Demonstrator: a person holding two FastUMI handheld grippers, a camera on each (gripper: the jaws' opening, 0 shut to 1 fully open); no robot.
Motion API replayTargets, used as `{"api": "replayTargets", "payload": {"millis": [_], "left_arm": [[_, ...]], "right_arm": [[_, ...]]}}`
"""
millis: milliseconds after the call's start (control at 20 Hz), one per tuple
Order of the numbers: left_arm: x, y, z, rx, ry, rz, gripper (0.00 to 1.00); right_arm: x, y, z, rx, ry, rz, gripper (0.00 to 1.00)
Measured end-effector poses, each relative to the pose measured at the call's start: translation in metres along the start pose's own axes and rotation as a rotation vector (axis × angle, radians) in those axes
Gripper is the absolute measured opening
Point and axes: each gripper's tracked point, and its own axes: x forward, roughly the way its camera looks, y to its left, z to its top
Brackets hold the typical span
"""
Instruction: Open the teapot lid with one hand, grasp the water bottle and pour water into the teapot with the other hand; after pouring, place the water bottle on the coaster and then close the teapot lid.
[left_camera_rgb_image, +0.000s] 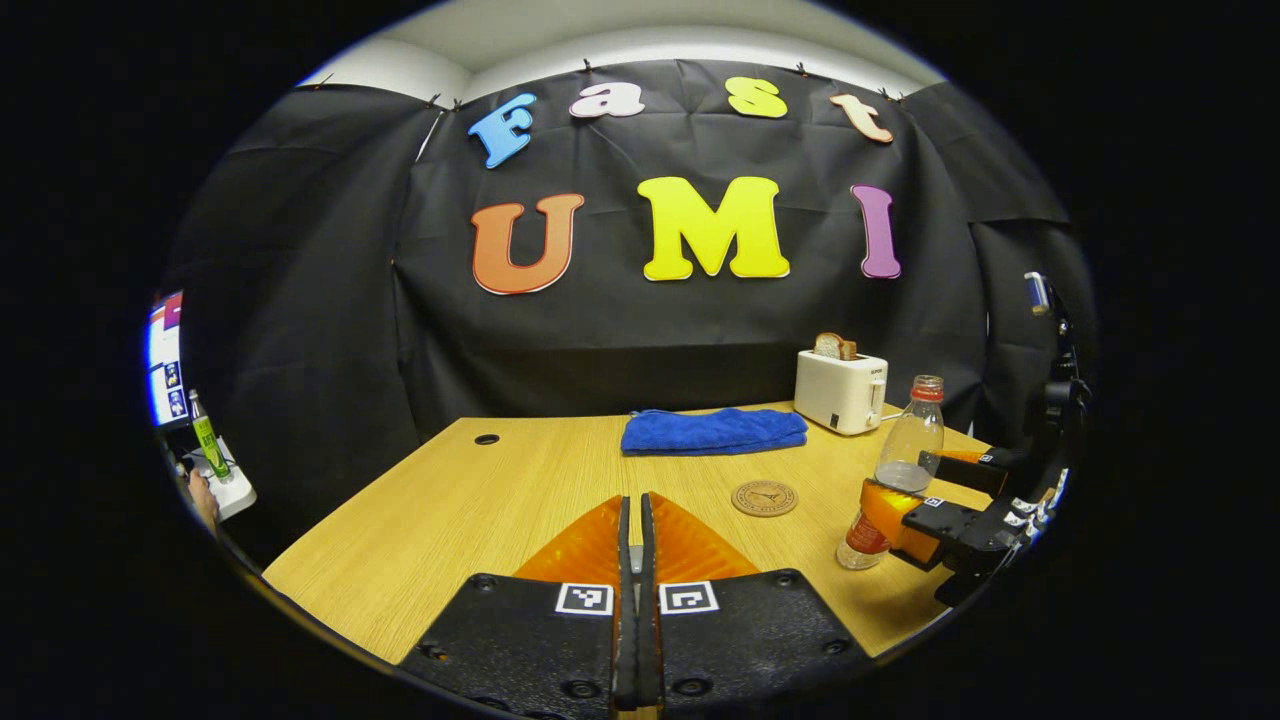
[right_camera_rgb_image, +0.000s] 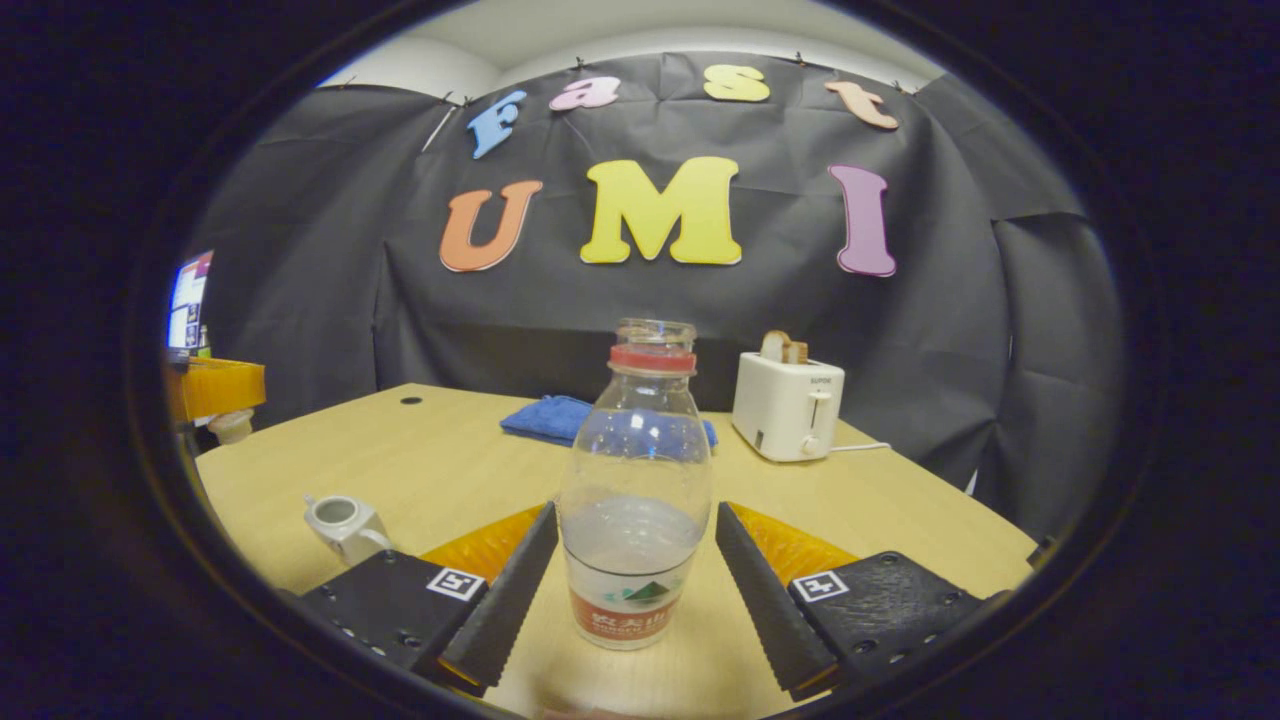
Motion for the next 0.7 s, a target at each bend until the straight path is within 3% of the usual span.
{"api": "replayTargets", "payload": {"millis": [150, 200, 500, 700], "left_arm": [[-0.001, 0.000, 0.000, 0.014, 0.003, -0.011, 0.03], [-0.002, 0.001, 0.001, 0.016, 0.003, -0.013, 0.03], [-0.015, 0.020, 0.017, 0.032, -0.029, -0.006, 0.03], [-0.024, 0.037, 0.024, 0.005, -0.040, -0.005, 0.03]], "right_arm": [[0.003, 0.002, 0.001, -0.007, -0.004, -0.005, 0.88], [0.004, 0.003, 0.001, -0.010, 0.000, -0.008, 0.80], [-0.001, 0.018, 0.012, -0.131, 0.007, -0.025, 0.77], [-0.012, 0.024, 0.023, -0.268, -0.008, -0.095, 0.76]]}}
